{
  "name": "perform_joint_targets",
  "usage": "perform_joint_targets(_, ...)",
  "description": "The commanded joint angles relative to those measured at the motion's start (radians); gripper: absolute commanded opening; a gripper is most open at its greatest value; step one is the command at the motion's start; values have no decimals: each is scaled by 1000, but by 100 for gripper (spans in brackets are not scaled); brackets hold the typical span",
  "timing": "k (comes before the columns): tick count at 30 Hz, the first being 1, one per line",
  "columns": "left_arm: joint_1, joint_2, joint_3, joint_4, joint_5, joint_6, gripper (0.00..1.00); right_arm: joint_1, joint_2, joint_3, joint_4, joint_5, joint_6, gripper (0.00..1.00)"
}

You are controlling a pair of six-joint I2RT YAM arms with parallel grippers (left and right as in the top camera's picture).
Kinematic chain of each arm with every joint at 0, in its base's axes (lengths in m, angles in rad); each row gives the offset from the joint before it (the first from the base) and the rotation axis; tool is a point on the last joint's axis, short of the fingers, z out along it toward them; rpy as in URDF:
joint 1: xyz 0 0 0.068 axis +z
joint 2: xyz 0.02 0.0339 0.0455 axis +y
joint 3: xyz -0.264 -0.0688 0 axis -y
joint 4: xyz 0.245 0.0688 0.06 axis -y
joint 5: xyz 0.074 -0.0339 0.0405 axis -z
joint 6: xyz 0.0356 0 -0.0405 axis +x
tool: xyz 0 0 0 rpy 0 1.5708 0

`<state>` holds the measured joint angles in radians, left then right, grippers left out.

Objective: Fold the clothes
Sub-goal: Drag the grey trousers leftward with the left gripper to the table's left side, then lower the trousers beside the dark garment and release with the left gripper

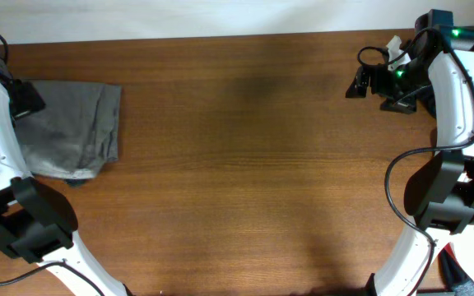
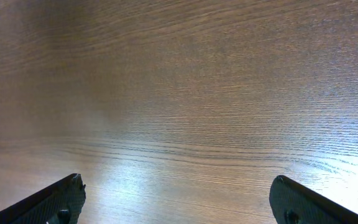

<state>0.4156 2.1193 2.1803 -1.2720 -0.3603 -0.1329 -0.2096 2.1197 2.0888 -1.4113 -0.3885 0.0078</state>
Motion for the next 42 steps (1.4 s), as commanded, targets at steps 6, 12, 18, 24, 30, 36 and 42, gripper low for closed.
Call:
perform_joint_targets(6,21,-5,26,-1,106,-12,99,2,-15,6,-3,8,0,99)
perform_joint_targets(12,20,-5,26,-27,280,-12,1,2,-15,6,-3,8,0,99)
perform_joint_targets(18,20,-4,22,-74,294,-12,1,2,-15,6,-3,8,0,99)
perform_joint_targets(24,21,-4,-53,-60,402,-8,1,2,-15,6,-3,8,0,99)
perform_joint_targets(30,21,-4,-195,33,475,26,0,2,-15,6,-3,8,0,99)
perform_joint_targets(36,21,-4,-342,135,500,26,1,2,-15,6,-3,8,0,99)
perform_joint_targets(42,21,-4,-500,281,503,25,1,2,-15,6,-3,8,0,99)
